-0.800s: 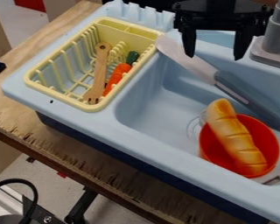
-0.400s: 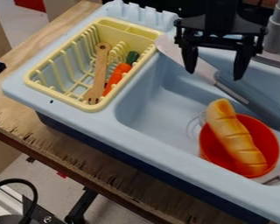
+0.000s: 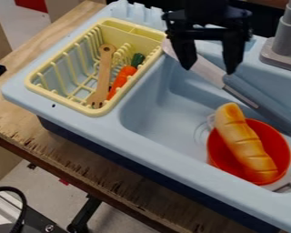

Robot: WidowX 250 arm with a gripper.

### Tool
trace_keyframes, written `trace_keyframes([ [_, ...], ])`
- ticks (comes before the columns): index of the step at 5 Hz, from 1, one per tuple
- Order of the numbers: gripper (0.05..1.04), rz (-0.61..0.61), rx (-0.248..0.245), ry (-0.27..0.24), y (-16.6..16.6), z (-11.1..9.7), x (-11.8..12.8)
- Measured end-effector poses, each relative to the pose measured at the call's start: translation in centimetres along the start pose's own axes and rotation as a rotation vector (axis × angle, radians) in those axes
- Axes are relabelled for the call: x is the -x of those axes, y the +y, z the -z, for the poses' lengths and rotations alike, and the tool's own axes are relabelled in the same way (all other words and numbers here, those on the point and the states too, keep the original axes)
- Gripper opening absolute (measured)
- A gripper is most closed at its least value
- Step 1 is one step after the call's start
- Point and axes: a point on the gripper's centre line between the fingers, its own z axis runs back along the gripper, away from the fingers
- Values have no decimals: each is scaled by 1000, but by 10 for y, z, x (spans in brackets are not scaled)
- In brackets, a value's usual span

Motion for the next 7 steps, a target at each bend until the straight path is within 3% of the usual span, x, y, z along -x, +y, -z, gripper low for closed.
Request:
trace_keyframes([
  [2,1000,104,84,76,-10,-2,14],
  [3,1000,139,105,88,-18,0,16],
  [7,1000,198,77,114,-34,29,35],
])
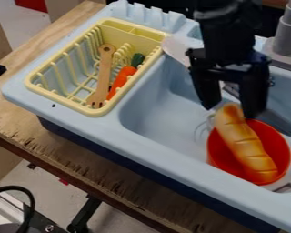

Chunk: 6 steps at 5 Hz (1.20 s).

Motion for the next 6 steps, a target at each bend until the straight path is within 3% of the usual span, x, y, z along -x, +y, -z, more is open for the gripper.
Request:
trace_keyframes([
  [4,1000,5,-20,-19,-19,15,-1],
  [5,954,1,-23,-6,-19,21,5],
  [6,770,-15,-23,-7,-21,23,6],
])
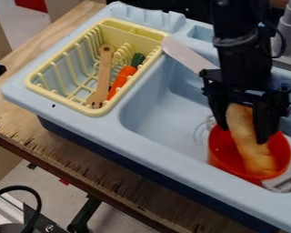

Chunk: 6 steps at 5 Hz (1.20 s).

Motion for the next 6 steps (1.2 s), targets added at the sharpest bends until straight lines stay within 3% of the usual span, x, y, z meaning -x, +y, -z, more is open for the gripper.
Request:
trace_keyframes([
  [1,602,-15,-9,-16,-2,1,-2],
  [3,566,-14,1,-12,-1,-6,1],
  [4,476,-19,18,0,0,-11,5],
  [5,475,-36,44,-21,-1,-27,7],
  [6,475,-82,56,-114,0,-48,3],
])
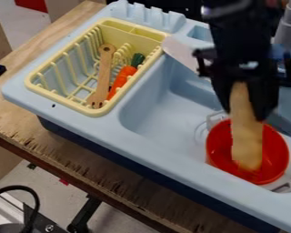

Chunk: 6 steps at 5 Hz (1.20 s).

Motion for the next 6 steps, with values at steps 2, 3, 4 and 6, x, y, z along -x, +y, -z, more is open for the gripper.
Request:
trace_keyframes([
  [2,475,-364,-59,-212,24,-38,-29],
  [3,475,-590,-83,-327,48,-51,-48],
  [4,475,-822,-93,-430,65,-56,-60],
  [6,475,-1092,7,-496,81,-60,-92],
])
